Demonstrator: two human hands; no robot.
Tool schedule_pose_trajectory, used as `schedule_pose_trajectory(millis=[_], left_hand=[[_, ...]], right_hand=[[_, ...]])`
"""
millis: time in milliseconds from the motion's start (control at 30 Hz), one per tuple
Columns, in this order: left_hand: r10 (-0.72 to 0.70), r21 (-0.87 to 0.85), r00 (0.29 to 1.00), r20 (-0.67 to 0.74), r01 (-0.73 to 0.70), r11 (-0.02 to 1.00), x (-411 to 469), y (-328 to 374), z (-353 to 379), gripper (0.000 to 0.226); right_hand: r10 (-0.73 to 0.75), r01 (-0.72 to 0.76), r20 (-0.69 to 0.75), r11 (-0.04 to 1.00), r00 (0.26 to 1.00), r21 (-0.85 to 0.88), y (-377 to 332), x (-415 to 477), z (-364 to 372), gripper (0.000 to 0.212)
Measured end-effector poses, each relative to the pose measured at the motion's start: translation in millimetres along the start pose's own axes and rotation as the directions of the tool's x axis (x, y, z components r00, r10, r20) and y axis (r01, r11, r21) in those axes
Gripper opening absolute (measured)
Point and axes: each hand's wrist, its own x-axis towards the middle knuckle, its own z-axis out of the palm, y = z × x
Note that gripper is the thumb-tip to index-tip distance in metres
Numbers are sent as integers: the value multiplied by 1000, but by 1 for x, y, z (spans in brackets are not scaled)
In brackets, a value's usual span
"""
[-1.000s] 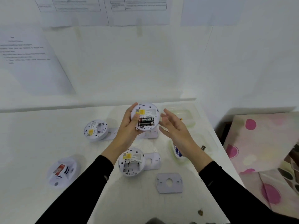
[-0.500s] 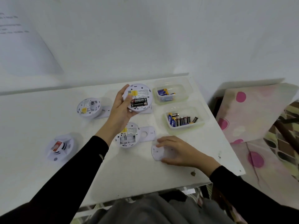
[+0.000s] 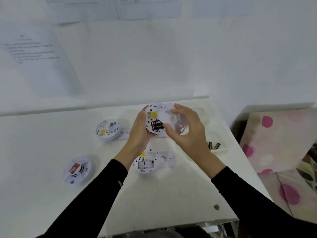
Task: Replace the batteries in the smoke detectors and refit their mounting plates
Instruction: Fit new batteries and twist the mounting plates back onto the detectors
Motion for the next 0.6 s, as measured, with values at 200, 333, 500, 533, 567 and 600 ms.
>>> schedule_pose_trajectory(millis=[200, 333, 500, 533, 567, 600], left_hand=[[6, -4, 1000, -22, -6, 1000, 11, 7, 11, 42], [24, -25, 996, -81, -27, 999, 13, 9, 17, 38], [109, -23, 988, -107, -112, 993, 11, 12, 20, 34], [112, -38, 987, -113, -117, 992, 11, 12, 19, 31], [115, -46, 987, -114, -121, 992, 11, 13, 18, 29], [119, -43, 986, -113, -125, 991, 11, 13, 18, 27]], right_hand=[[54, -54, 13, 999, 998, 5, 3, 27, 33, 49], [56, -56, 27, 998, 998, 18, 4, 37, 42, 49], [71, -73, 42, 996, 997, 41, 7, 44, 43, 50], [63, -64, 47, 998, 997, 18, 9, 44, 43, 50], [54, -53, 48, 999, 997, -10, 11, 43, 42, 50], [51, -50, 49, 998, 997, -29, 12, 44, 41, 50]])
